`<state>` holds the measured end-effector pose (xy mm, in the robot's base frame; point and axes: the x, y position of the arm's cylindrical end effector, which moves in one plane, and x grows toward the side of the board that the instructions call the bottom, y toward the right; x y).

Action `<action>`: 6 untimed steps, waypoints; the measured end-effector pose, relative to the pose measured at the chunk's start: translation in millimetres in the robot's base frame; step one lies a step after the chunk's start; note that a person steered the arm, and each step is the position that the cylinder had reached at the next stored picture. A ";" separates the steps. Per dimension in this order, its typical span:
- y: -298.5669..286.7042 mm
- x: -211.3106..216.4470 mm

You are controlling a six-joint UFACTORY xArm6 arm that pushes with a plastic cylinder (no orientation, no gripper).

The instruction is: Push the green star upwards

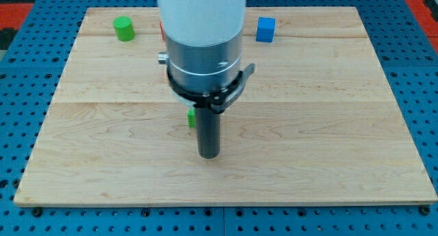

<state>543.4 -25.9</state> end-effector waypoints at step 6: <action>-5.4 -18.8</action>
